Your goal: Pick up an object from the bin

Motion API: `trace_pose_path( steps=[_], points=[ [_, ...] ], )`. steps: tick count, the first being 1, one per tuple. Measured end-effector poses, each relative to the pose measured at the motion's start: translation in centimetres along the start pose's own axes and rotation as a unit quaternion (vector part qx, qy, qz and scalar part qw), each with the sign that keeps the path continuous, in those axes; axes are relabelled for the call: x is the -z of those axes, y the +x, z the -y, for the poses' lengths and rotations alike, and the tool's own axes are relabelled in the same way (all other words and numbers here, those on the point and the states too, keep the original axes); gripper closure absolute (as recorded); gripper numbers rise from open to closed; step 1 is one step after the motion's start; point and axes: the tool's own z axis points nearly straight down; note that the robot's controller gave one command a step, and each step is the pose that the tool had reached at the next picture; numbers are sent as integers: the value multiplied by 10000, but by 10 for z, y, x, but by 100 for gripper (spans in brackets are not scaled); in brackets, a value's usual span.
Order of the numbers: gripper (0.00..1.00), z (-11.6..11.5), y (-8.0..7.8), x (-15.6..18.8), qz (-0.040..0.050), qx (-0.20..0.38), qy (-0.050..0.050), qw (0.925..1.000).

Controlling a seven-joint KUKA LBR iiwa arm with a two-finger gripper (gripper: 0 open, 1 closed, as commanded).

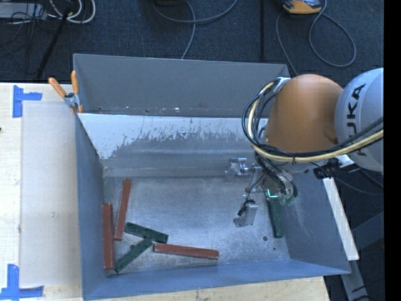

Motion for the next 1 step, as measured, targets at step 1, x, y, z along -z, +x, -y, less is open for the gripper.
trace_pose_path(
  steps=[1],
  points=[
    [0, -95, 35, -137, 0, 1738, 7, 9848]
  ],
)
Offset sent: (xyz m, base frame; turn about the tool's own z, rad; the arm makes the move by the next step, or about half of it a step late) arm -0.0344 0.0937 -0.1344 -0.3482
